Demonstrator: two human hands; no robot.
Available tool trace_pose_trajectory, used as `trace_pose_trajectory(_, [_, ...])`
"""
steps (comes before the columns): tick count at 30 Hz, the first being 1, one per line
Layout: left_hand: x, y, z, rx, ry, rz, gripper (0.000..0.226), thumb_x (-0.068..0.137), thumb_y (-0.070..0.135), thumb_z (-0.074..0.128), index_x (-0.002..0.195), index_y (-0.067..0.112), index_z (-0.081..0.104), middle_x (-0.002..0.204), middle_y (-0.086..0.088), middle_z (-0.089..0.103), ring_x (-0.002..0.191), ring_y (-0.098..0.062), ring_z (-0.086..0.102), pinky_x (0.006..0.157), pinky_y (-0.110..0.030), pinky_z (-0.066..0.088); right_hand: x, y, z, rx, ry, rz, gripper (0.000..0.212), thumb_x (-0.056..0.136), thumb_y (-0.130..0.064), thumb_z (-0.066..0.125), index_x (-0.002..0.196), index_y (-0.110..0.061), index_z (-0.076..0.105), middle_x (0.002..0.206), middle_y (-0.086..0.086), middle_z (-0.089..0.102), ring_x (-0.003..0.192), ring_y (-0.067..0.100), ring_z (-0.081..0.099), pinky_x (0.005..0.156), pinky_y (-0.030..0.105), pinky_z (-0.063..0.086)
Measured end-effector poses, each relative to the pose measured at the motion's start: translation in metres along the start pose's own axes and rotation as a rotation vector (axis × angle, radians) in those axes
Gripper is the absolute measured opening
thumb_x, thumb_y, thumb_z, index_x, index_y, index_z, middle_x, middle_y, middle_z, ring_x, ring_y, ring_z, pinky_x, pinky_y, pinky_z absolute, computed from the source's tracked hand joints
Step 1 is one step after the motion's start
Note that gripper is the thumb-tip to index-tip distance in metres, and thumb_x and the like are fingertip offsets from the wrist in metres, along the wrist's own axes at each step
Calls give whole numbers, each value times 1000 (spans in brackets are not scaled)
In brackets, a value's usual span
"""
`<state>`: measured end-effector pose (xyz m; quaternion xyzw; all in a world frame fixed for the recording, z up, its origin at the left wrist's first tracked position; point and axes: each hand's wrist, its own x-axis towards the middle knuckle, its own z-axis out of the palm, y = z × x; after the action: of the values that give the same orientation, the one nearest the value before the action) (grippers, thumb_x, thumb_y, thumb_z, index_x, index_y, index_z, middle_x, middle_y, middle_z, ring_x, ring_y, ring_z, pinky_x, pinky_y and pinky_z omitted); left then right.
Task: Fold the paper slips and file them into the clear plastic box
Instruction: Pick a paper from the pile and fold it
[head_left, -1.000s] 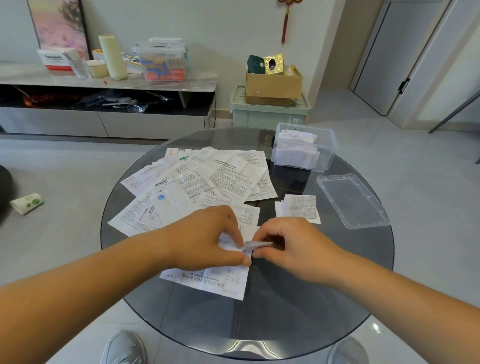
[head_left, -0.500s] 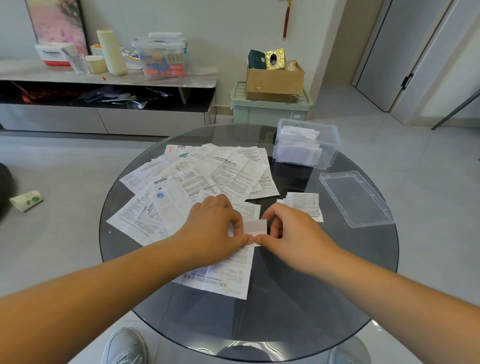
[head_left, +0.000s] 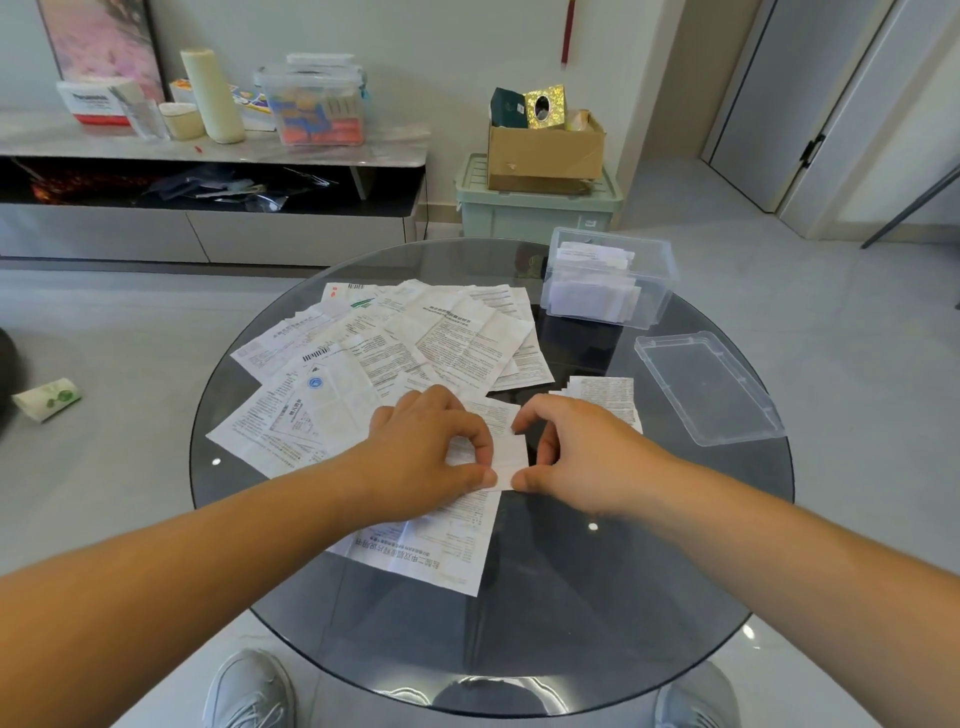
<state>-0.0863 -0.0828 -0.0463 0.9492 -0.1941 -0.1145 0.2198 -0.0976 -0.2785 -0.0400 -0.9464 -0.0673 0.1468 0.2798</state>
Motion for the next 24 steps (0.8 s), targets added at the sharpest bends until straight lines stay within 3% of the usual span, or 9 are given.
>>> trace_pose_trajectory(9, [0,-1,-3,-36,-22,-24,13,86,50,72,94,46,62,122,14,43,117,-10,38,112,-44,29,6,-3,-11,-1,-86,39,47,82,-17,81,120,-30,57,81,-5,66,72,10,60,57,22,42])
trace_pose_trajectory(13, [-2,-3,-2,-46,-37,-10,15,88,48,70,101,44,64,125,14,43,119,-11,38,112,-44,30,3,4,-16,56,-99,14,43,86,-9,72,123,-28,59,82,-6,70,73,6,61,59,17,42])
trace_pose_trajectory(18, [-7,-1,-4,-131,78,35,20,84,47,73,93,34,61,108,16,55,106,-8,51,103,-43,40,0,6,-9,123,23,-28,20,90,-32,69,108,-35,62,81,-9,64,71,7,59,65,23,49])
trace_pose_trajectory(20, [-8,2,-4,-93,127,42,26,83,48,74,93,34,55,104,18,55,102,-8,50,100,-42,42,0,5,-4,52,54,-66,21,88,-42,70,106,-37,61,86,-9,62,76,7,59,69,25,49])
trace_pose_trajectory(24, [-7,7,-4,-92,141,35,33,82,44,76,99,33,50,100,16,58,98,-9,56,93,-39,48,0,4,-3,-47,74,-97,28,90,-45,67,115,-33,64,90,-12,57,81,6,57,69,24,47])
